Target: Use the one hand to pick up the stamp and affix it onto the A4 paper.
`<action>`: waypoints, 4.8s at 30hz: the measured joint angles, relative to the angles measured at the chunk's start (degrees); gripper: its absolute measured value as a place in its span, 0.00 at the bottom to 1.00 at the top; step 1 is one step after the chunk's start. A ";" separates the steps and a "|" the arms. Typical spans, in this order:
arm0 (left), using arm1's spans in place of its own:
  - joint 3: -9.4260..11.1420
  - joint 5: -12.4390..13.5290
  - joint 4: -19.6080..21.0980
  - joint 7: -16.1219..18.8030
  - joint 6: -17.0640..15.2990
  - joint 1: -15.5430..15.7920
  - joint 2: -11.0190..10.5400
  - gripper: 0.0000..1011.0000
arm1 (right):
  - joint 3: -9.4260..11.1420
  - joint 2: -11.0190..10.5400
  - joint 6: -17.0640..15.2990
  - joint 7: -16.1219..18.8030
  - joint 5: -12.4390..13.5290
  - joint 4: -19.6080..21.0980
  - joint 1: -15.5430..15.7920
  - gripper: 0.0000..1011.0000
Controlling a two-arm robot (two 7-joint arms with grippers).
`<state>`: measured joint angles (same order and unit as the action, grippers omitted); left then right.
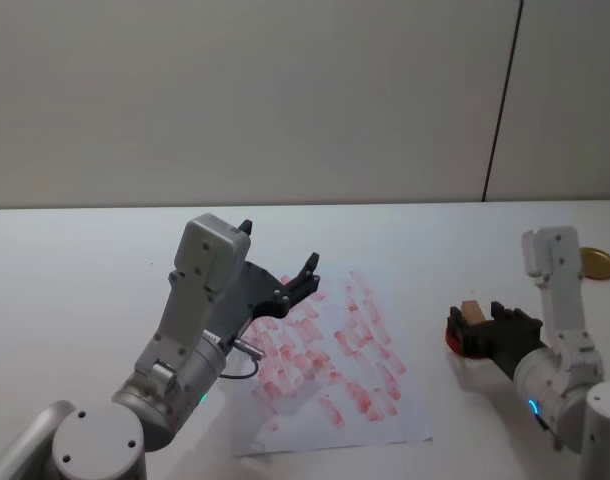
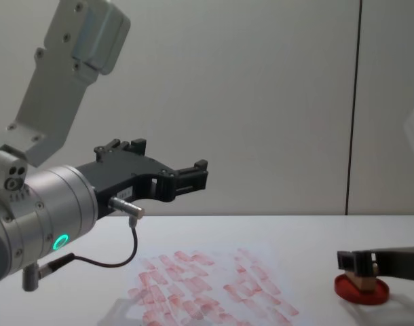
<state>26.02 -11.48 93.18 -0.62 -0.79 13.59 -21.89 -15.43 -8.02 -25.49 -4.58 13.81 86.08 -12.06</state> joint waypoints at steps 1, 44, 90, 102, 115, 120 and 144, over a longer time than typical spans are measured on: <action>0.00 0.00 0.00 0.00 0.00 0.00 0.00 0.98 | 0.00 0.00 0.00 0.00 0.00 0.00 0.00 0.61; 0.00 0.00 0.00 0.00 0.00 0.00 0.00 0.98 | 0.17 2.72 -2.46 -1.83 -4.00 -1.48 -3.26 0.22; 0.00 0.00 0.00 0.00 0.00 0.00 0.00 0.98 | -3.17 12.91 -1.72 3.28 -11.20 -25.47 -21.50 0.22; 0.00 0.00 0.00 0.00 0.00 0.00 0.00 0.98 | -3.31 15.08 -2.45 2.31 -11.59 -33.96 -25.80 0.22; 0.00 0.00 0.00 0.00 0.00 0.00 0.00 0.98 | -3.06 16.08 -2.35 1.92 -11.61 -38.64 -27.80 0.22; 0.00 0.00 0.00 0.00 0.00 0.00 0.00 0.98 | -2.97 16.23 -2.34 1.92 -11.62 -39.42 -28.07 0.22; 0.00 0.00 0.00 0.00 0.00 0.00 0.00 0.98 | -1.94 16.34 -2.27 2.33 -10.60 -41.12 -27.87 0.22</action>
<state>26.02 -11.48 93.18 -0.62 -0.79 13.59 -21.90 -17.38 8.31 -27.76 -2.25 3.21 44.96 -39.93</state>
